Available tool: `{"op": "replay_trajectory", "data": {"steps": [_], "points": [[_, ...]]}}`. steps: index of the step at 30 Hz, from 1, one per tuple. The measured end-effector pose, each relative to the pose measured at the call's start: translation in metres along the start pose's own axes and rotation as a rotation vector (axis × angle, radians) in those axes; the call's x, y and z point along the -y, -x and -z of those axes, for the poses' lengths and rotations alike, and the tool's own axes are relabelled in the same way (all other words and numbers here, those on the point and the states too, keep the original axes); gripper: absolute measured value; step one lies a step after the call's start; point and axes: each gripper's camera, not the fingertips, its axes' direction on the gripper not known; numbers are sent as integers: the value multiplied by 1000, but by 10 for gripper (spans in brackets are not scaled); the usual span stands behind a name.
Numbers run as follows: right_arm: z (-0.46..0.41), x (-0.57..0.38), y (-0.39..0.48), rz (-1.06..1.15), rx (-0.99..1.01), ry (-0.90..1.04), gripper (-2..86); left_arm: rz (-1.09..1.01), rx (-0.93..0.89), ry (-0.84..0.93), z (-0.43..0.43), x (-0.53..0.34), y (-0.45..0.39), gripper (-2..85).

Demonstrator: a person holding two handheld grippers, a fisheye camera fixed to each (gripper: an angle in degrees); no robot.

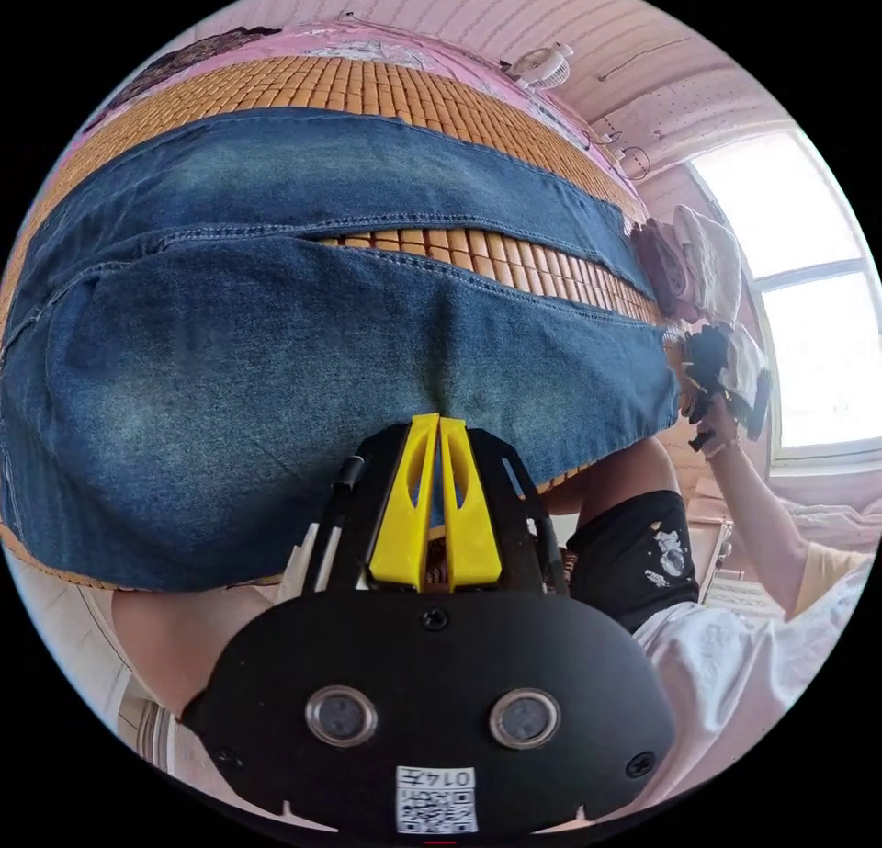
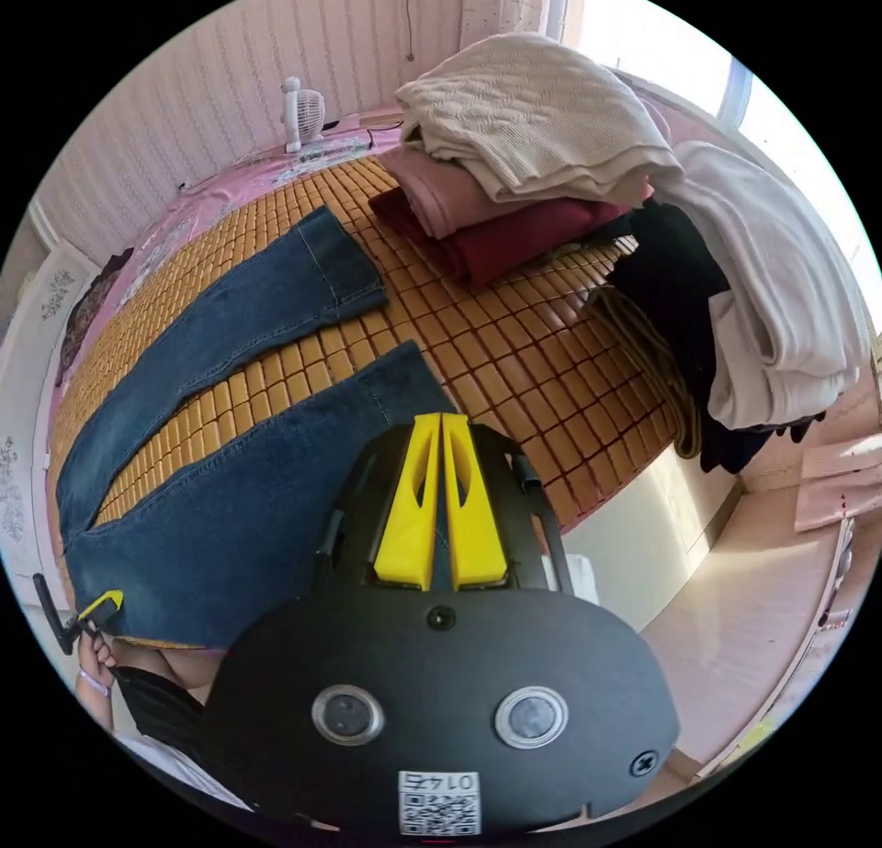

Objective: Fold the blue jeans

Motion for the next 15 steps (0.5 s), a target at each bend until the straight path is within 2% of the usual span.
{"op": "replay_trajectory", "data": {"steps": [3,6,11,15], "points": [[21,-32,-14,50,65,-45,-9,92,-105,-122,28,-21,26,-10],[30,-65,-42,5,130,-35,-8,204,-157,-268,70,-48,66,-9],[20,-113,-108,-256,294,28,14,419,-76,-528,151,-112,151,4],[4,-122,-122,-271,272,146,87,708,28,-599,193,-179,225,66]]}}
